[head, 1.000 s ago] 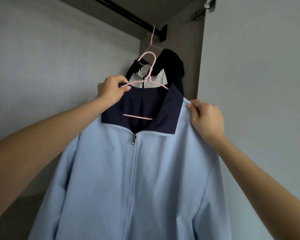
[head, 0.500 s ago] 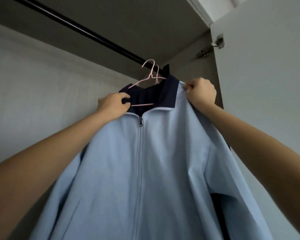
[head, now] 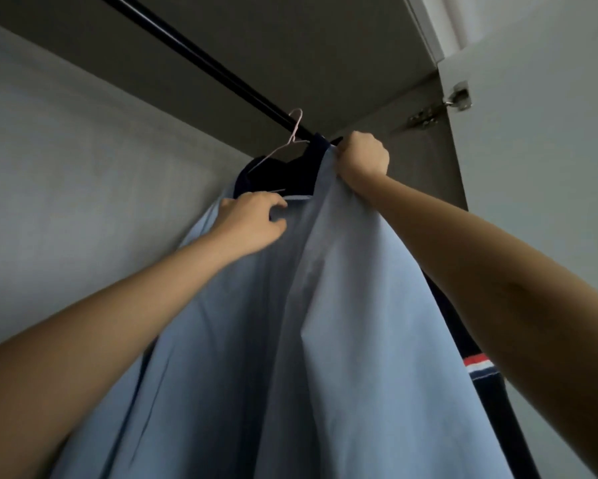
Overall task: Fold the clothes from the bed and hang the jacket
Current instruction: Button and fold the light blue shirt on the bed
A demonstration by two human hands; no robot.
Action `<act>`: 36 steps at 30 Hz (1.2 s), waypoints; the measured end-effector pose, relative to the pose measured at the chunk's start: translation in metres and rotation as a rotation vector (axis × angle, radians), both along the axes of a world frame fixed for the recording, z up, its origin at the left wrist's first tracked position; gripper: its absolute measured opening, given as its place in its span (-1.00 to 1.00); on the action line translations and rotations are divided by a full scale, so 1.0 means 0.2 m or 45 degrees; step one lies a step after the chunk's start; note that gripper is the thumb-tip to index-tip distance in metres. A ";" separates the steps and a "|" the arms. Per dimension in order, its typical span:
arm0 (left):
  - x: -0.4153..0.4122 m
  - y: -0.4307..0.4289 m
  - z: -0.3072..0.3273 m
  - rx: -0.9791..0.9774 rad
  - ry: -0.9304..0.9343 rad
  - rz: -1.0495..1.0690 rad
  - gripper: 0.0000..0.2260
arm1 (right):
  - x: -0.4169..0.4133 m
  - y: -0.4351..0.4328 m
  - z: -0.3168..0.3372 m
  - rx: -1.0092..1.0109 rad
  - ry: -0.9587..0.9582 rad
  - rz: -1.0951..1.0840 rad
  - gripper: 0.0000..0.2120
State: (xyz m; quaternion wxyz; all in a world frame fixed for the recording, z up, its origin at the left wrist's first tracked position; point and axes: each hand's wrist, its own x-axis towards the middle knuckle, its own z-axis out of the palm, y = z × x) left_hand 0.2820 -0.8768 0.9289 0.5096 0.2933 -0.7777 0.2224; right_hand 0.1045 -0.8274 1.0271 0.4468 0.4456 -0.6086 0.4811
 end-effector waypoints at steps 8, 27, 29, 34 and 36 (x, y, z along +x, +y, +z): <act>-0.07 -0.12 -0.08 0.051 -0.017 -0.132 -0.62 | -0.17 0.05 0.02 0.173 0.352 -0.340 -0.72; -0.90 0.17 -1.74 1.062 -0.958 -0.478 -0.36 | -0.63 0.71 -1.84 2.059 0.293 -0.746 -0.26; -0.84 0.28 -1.87 1.223 -1.014 -0.491 -0.39 | -0.62 0.79 -1.92 2.090 0.270 -0.712 -0.32; -0.52 0.57 -2.15 1.370 -1.042 -0.355 -0.40 | -0.32 1.00 -2.11 2.144 0.311 -0.483 -0.51; -0.33 0.73 -2.31 1.485 -0.930 -0.248 -0.41 | -0.20 1.07 -2.26 2.117 0.537 -0.281 -0.55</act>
